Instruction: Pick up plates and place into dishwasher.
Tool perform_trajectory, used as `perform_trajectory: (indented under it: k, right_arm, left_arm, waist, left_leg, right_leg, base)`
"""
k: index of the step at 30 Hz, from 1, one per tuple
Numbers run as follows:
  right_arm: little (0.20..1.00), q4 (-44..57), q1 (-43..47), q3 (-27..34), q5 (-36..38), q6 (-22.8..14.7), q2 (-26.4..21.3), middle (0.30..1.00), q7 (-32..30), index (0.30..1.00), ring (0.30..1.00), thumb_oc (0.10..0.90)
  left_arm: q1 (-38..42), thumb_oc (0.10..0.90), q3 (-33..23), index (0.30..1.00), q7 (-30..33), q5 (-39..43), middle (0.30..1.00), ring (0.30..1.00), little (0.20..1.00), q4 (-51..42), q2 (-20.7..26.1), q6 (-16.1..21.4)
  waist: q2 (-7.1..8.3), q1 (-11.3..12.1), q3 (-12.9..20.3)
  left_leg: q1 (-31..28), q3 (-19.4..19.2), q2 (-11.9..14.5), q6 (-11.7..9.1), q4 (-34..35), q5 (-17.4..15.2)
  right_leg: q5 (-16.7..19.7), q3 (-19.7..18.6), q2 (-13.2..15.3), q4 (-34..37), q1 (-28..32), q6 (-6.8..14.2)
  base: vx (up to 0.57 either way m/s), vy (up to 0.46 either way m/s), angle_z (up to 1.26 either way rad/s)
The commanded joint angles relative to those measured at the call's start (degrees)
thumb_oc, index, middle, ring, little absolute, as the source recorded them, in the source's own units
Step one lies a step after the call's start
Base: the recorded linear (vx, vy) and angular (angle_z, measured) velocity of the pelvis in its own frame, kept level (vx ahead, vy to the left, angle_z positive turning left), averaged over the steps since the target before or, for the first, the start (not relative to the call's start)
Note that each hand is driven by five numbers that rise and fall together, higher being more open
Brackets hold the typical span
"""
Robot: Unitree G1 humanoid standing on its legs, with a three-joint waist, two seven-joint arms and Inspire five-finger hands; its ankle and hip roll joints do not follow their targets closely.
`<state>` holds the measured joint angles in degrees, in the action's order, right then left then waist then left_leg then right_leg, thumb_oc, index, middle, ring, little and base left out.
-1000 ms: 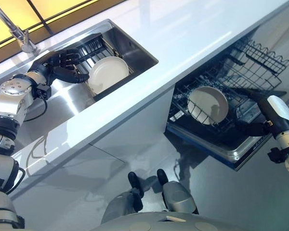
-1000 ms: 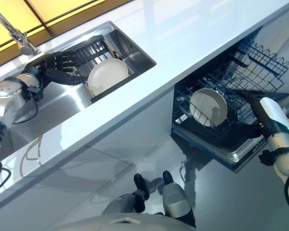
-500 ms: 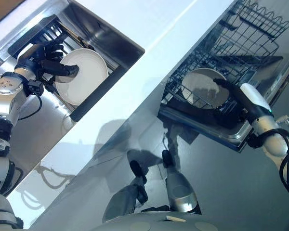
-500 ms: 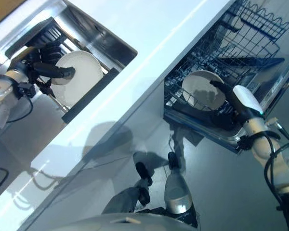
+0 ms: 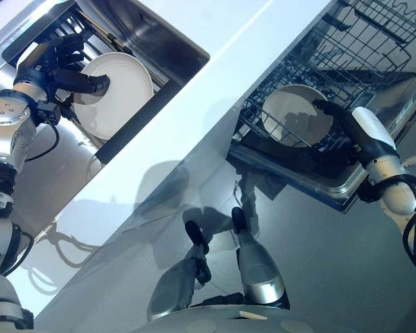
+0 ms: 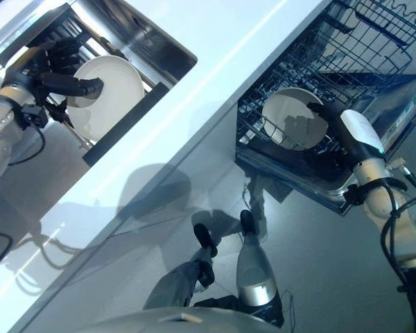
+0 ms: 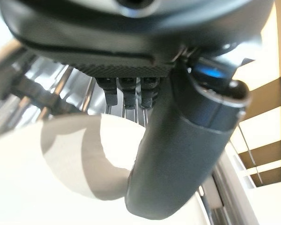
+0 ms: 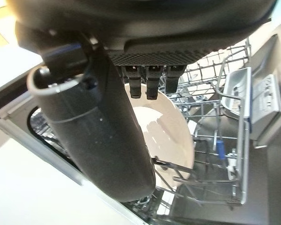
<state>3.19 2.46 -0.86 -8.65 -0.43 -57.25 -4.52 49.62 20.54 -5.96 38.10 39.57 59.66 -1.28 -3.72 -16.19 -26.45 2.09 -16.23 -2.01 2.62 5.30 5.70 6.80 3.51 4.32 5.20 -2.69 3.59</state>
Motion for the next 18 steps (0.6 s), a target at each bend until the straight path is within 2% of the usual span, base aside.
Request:
perform_trajectory:
  k: [1,6,13,18]
  right_arm:
    - [0.900,1.92,3.99,3.13,-1.11,-1.58,-4.60,0.900,-3.84,0.900,0.900,0.800]
    - [0.900,1.44,5.26,2.26,-1.08,-1.21,-4.64,0.900,-4.37,0.900,0.900,0.800]
    - [0.900,0.56,7.34,0.89,-1.41,-0.26,-4.46,0.900,-4.82,0.900,0.900,0.800]
    - [0.900,-0.30,8.35,0.47,-1.64,-0.13,-5.18,0.900,-4.75,0.900,0.900,0.800]
  left_arm:
    - [7.80,0.800,0.50,0.900,-0.39,-0.01,0.900,0.900,0.900,1.83,3.54,3.60]
    - [8.35,0.800,1.50,0.900,-1.79,-0.09,0.900,0.900,0.900,1.99,2.77,3.06]
    - [9.54,0.800,4.29,0.900,-6.17,1.65,0.900,0.900,0.900,1.26,0.04,-0.66]
    - [10.01,0.800,5.96,0.900,-8.30,2.09,0.900,0.900,0.900,2.36,-1.07,-1.67]
  waist:
    - [0.20,0.16,3.07]
    - [0.51,0.11,2.46]
    - [0.46,-0.23,1.77]
    - [0.41,-0.71,1.66]
  left_leg:
    - [-1.40,-1.03,0.25,-2.25,-0.33,-3.01]
    - [-1.22,-1.23,0.40,-2.20,-0.33,-2.96]
    - [-1.83,-1.17,0.43,-2.05,-0.42,-3.28]
    - [-2.41,-1.30,0.39,-2.03,-0.56,-3.50]
  right_leg:
    - [-3.56,-0.85,-2.83,-5.12,-3.08,3.36]
    - [-3.48,-0.91,-2.84,-5.46,-3.56,3.37]
    - [-4.13,-0.55,-2.95,-6.60,-3.56,3.27]
    - [-4.42,-0.48,-2.93,-6.83,-3.09,3.20]
  base:
    - [0.00,0.000,0.00]
    - [0.00,-0.002,0.02]
    - [0.00,-0.001,0.01]
    - [0.02,0.014,0.01]
